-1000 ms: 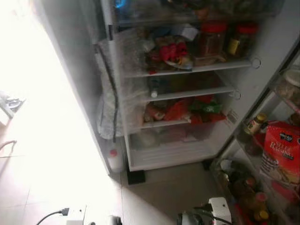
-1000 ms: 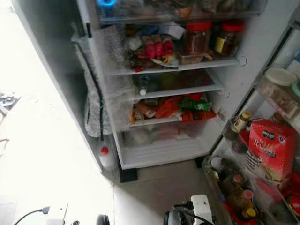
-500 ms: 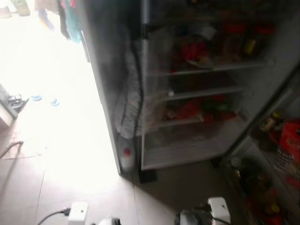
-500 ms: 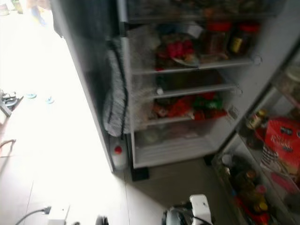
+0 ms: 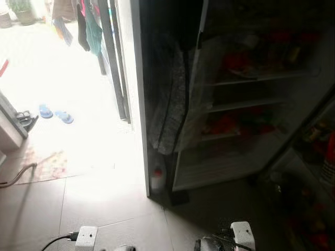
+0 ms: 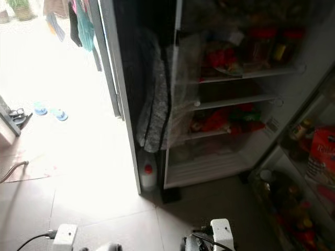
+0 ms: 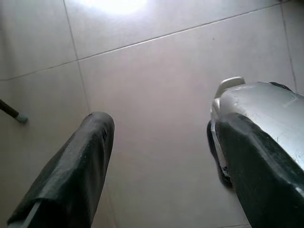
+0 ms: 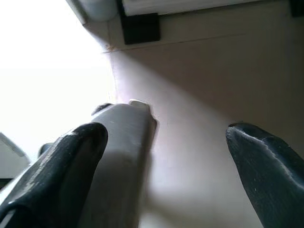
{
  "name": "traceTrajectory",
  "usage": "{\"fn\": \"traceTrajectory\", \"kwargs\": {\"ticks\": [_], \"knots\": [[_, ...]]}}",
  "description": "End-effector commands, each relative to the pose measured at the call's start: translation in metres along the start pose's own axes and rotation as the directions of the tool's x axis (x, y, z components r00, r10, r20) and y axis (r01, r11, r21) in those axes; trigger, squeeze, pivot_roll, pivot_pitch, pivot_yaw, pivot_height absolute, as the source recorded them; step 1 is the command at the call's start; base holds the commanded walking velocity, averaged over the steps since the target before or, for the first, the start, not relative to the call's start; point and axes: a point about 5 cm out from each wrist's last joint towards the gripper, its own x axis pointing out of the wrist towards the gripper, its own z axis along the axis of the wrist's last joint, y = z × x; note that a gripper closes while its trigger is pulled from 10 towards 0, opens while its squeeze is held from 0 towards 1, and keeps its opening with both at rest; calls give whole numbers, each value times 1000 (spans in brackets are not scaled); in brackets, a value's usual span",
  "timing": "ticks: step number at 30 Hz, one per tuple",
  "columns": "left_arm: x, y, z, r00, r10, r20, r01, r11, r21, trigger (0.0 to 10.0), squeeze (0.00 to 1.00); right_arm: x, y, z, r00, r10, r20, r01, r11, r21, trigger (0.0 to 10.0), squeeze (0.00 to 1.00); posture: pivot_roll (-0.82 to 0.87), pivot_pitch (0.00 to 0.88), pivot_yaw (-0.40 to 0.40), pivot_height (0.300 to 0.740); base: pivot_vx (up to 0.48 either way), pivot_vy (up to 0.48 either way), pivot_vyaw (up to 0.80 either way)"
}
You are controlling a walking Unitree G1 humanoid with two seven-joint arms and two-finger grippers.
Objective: Restocking fridge
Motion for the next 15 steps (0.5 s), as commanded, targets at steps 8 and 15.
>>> {"fn": "traceTrajectory", "kwargs": {"ticks": [8,15], "knots": [[-1,0,-5,1000,-11,-19,12,1000,23,10000,0,-4,-1,-16,998,-24,-56,26,999,40,10000,0,-169,0,20,648,0,300,0],[-3,18,-9,1000,3,-31,-2,1000,20,10000,0,-4,-1,-18,998,-48,-48,52,995,80,10000,0,-166,0,23,648,0,0,0]]}}
